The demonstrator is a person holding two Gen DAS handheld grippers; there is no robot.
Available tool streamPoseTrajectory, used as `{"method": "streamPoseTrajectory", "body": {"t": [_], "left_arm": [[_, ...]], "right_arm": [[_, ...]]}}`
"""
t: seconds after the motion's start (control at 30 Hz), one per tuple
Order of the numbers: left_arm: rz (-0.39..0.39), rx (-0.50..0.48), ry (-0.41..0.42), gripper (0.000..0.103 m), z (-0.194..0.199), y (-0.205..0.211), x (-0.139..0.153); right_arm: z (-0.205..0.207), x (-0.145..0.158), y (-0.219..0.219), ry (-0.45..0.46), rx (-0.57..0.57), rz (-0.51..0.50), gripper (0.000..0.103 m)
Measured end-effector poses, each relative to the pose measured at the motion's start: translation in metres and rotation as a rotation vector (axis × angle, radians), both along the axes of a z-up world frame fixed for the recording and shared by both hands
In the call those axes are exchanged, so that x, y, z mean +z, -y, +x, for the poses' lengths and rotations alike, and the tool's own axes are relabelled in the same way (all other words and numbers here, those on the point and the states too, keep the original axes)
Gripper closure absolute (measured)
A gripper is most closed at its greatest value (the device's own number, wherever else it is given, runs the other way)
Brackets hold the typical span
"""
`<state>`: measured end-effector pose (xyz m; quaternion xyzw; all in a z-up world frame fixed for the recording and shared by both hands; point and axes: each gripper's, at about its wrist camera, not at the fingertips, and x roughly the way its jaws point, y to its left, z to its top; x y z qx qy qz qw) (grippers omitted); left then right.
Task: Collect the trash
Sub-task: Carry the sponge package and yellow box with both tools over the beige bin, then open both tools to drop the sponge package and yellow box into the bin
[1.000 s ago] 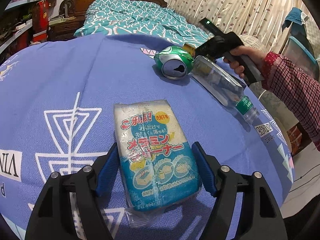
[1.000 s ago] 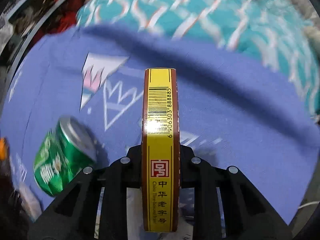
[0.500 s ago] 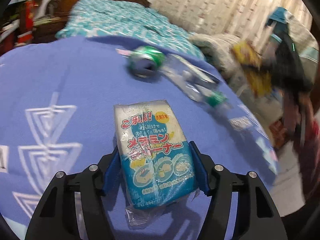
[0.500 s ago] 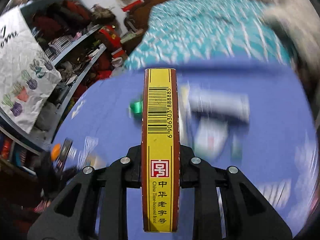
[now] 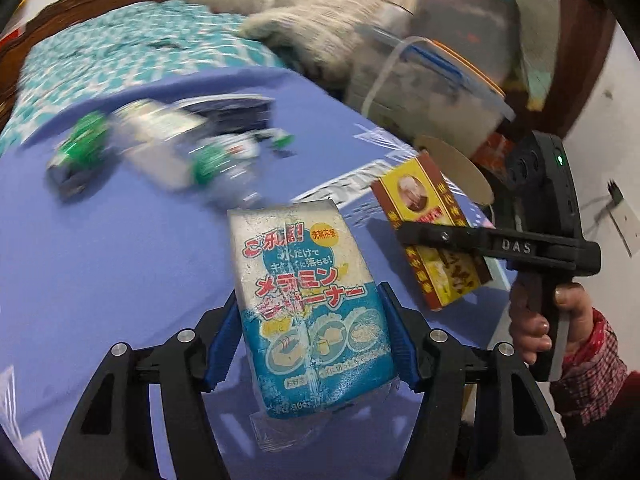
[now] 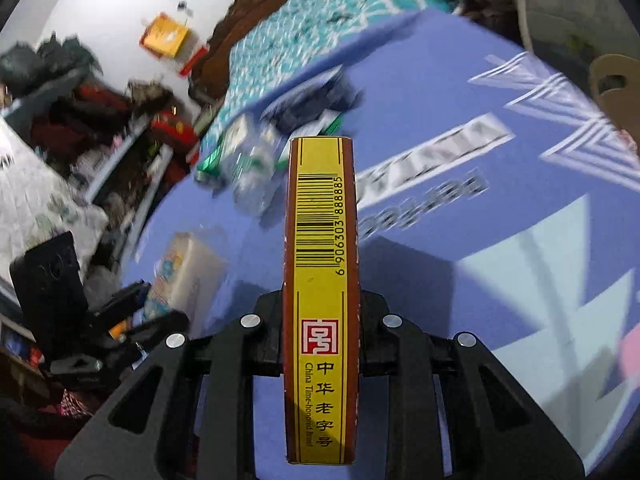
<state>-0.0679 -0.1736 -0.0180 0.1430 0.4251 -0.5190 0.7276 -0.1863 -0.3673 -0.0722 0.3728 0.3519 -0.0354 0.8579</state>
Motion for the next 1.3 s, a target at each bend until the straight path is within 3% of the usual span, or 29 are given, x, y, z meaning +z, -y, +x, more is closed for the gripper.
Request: {"method": "streamPoseTrajectory", "body": {"t": [0.1, 0.2, 0.33, 0.43, 0.5, 0.57, 0.6, 0.7, 0.83, 0.97, 1.1, 1.23, 1.3], "left_arm": [[0.013, -0.076, 0.000, 0.042, -0.004, 0.049, 0.007], [0.014, -0.193, -0.001, 0.042, -0.016, 0.125, 0.017], [0.001, -0.338, 0.014, 0.042, -0.041, 0.226, 0.026], [-0.002, -0.405, -0.005, 0.041, -0.060, 0.293, 0.024], [-0.012, -0.423, -0.005, 0.037, -0.072, 0.326, 0.019], [-0.024, -0.418, -0.019, 0.031, -0.078, 0.348, 0.014], [-0.020, -0.402, -0.021, 0.025, -0.081, 0.357, 0.010], [-0.009, -0.368, -0.065, 0.024, -0.079, 0.370, 0.001], [-0.045, -0.338, -0.102, 0.025, -0.065, 0.352, 0.013], [-0.129, -0.306, -0.125, 0.025, -0.049, 0.305, 0.040], [-0.164, -0.259, -0.107, 0.025, -0.039, 0.232, 0.052], [-0.135, -0.168, -0.099, 0.029, -0.025, 0.153, 0.043], [-0.121, -0.104, -0.106, 0.030, -0.009, 0.110, 0.034]], "right_arm": [[-0.019, 0.015, 0.056, 0.037, -0.110, -0.030, 0.077], [-0.050, 0.025, 0.124, 0.036, -0.261, -0.087, 0.077], [-0.089, 0.023, 0.203, -0.020, -0.441, -0.155, 0.076], [-0.103, 0.011, 0.240, -0.083, -0.504, -0.192, 0.075], [-0.105, 0.003, 0.255, -0.094, -0.520, -0.184, 0.067], [-0.111, -0.005, 0.267, -0.085, -0.569, -0.179, 0.030], [-0.114, -0.003, 0.273, -0.072, -0.592, -0.197, 0.030], [-0.125, 0.001, 0.280, -0.046, -0.627, -0.218, 0.031], [-0.145, 0.019, 0.265, 0.036, -0.679, -0.223, 0.032], [-0.137, 0.049, 0.224, 0.106, -0.635, -0.212, 0.034], [-0.105, 0.060, 0.186, 0.128, -0.512, -0.219, 0.042], [-0.050, 0.054, 0.154, 0.126, -0.343, -0.159, 0.057], [-0.020, 0.049, 0.134, 0.121, -0.264, -0.127, 0.060]]}}
